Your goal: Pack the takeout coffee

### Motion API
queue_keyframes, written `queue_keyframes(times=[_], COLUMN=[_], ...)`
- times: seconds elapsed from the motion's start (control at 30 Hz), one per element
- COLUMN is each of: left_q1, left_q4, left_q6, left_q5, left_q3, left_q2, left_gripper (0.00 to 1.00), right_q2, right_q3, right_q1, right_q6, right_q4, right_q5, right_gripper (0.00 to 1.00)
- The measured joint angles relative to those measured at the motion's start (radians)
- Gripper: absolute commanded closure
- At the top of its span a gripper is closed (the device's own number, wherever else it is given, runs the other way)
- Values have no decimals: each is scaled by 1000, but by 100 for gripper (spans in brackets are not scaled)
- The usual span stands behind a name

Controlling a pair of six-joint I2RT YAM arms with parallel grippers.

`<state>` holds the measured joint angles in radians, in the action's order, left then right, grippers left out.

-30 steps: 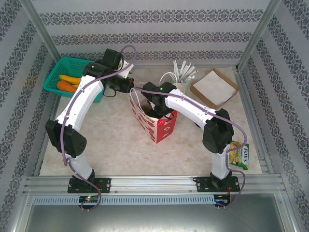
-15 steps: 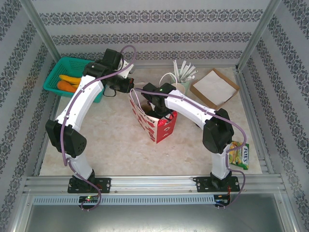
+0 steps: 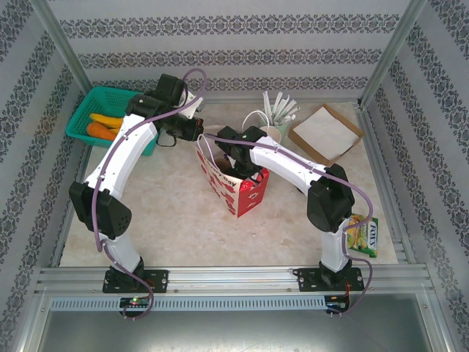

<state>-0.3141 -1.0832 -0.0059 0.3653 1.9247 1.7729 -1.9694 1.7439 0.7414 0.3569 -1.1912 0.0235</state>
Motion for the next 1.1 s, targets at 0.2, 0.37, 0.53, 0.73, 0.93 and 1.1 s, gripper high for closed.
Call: queue_keyframes(times=[0.2, 0.37, 0.53, 0.73, 0.93, 1.1], left_q1=[0, 0, 0, 0, 0, 0], left_q4=[0, 0, 0, 0, 0, 0], left_q6=[0, 0, -3, -3, -3, -3], left_q5=[0, 0, 0, 0, 0, 0], left_q3=[0, 0, 3, 4, 4, 4], left_q2=[0, 0, 0, 1, 1, 1], left_gripper=[100, 100, 100, 100, 100, 100], right_q2=[-1, -1, -3, -26, -31, -34], right_q3=[-19, -21, -21, -11, -8, -9], right_q1=[0, 0, -5, -11, -12, -13], right_q6=[0, 0, 0, 0, 1, 0], right_q4=[13, 14, 9, -10, -13, -14], right_q5=[0, 1, 11, 23, 24, 26], right_gripper=[71, 71, 71, 71, 71, 71])
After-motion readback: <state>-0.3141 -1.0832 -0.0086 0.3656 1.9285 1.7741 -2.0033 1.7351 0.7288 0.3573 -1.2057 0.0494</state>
